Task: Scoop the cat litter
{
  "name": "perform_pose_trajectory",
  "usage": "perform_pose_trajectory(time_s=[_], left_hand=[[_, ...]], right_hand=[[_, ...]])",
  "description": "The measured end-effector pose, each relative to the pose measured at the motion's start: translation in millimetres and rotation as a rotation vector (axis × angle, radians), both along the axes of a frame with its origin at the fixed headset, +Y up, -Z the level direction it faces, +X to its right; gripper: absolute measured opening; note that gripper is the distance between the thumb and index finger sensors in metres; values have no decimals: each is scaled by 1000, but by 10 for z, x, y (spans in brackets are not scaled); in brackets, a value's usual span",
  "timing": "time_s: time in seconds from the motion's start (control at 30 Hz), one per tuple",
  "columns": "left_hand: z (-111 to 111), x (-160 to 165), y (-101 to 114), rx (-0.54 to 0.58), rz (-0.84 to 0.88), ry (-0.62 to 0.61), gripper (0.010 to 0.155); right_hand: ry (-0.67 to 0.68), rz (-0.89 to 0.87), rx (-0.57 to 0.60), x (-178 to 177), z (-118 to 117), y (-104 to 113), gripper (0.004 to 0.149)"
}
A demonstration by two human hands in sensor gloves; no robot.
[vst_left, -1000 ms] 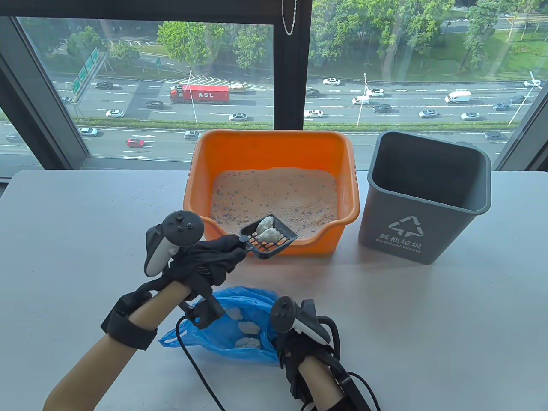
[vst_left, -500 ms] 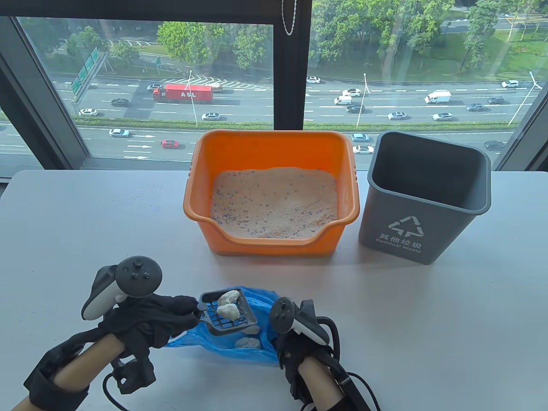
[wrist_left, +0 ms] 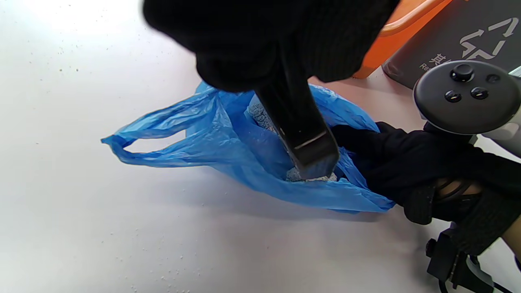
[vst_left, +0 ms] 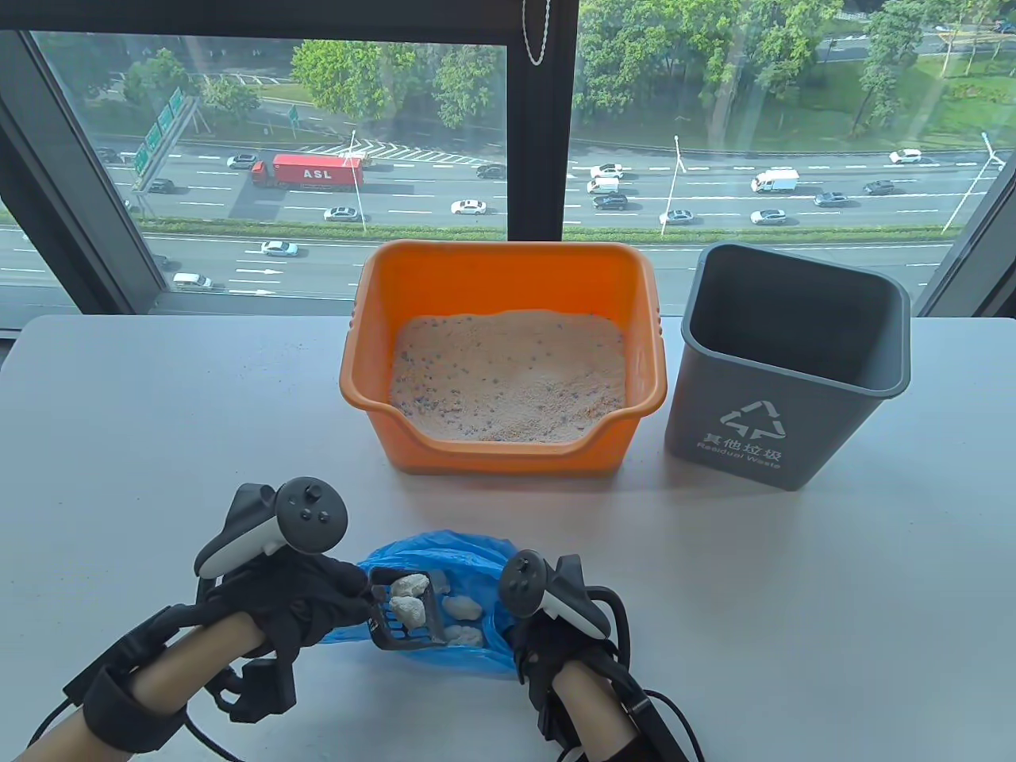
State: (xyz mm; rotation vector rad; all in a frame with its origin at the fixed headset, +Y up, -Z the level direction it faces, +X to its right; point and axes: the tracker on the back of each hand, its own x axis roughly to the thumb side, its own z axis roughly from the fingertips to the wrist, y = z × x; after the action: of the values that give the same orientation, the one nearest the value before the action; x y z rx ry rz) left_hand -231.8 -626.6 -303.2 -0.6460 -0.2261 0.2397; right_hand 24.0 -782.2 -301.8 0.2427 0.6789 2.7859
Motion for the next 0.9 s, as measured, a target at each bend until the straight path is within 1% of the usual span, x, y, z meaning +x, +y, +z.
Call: perform_pose_trajectory(time_s=[0.17,0.3,0.57,0.67,0.9], left_hand=[[-116,81,6,28,-55,5,59],[-158,52,-8,4,-36,20,59],[-120,-11,12,-19,-33,26,58],[-100,43,65,-20,-48,-4,56],[-121,257,205,52,-108,-33,55]], right_hand=[[0,0,0,0,0,0,67],[0,0,0,0,0,0,67],[0,0,-2,0,1,4,67],[0,1,-1,-1,-1,4,67],[-1,2,0,-2,-2,4,67]])
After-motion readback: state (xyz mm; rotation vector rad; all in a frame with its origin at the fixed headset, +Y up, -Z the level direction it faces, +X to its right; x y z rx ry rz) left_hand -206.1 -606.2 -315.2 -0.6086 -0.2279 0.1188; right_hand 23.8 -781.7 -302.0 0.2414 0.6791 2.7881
